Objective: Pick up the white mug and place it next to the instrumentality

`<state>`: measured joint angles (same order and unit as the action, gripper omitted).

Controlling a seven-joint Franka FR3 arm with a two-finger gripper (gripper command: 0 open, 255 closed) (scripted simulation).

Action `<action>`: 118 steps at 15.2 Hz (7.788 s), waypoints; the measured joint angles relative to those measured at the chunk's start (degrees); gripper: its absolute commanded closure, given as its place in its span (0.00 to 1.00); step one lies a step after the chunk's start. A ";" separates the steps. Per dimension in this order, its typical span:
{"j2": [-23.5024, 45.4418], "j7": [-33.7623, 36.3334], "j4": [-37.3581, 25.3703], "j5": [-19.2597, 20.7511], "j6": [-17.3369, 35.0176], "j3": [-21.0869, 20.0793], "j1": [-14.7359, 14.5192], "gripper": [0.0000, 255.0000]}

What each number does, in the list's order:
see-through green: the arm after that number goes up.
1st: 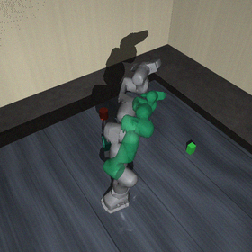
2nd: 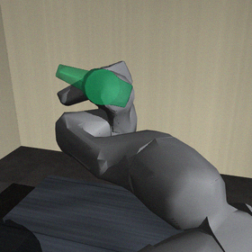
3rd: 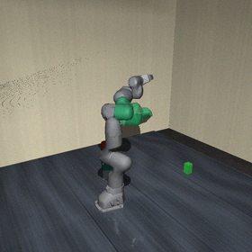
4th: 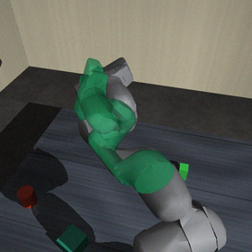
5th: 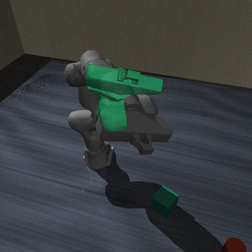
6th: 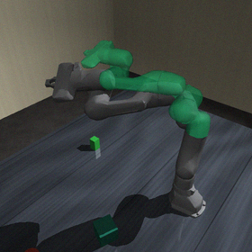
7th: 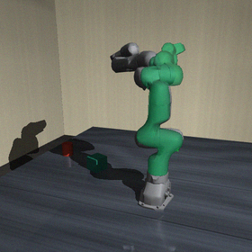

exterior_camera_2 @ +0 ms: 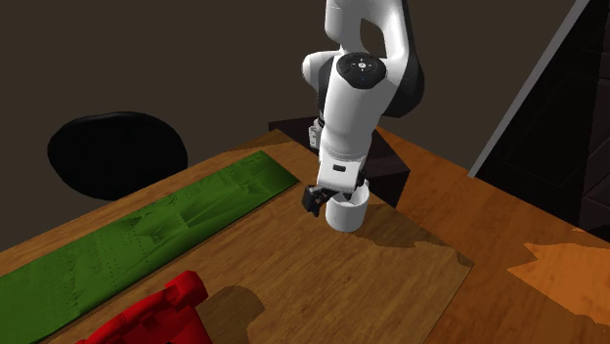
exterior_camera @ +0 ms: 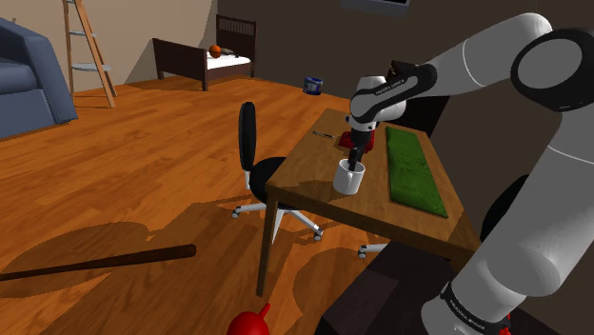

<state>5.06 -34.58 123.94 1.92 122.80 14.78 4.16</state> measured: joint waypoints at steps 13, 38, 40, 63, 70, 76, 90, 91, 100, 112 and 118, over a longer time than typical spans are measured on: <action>0.16 0.04 0.21 -0.04 0.41 -0.03 -0.03 1.00; -6.35 0.67 -8.30 1.42 -14.44 -0.19 -0.36 1.00; -6.61 0.69 -9.55 1.45 -15.95 -0.23 -0.40 1.00; 14.76 -14.58 -44.98 -4.39 -30.32 5.24 8.94 1.00; 21.17 -17.04 -51.27 -6.30 -30.38 5.41 11.69 1.00; 20.87 -16.96 -46.28 -6.24 -25.72 5.34 11.29 1.00; 22.56 -17.03 -37.98 -6.83 -15.84 4.93 11.02 1.00; 22.61 -17.00 -37.26 -6.87 -15.08 4.89 10.96 1.00; 24.14 -17.08 -34.83 -7.38 -11.18 4.59 11.02 1.00; 23.24 -16.79 -37.20 -7.05 -14.30 4.72 10.86 0.00; 22.95 -16.72 -40.39 -6.89 -17.81 4.84 11.01 0.00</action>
<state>28.00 -51.30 83.55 -4.97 104.99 19.61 15.17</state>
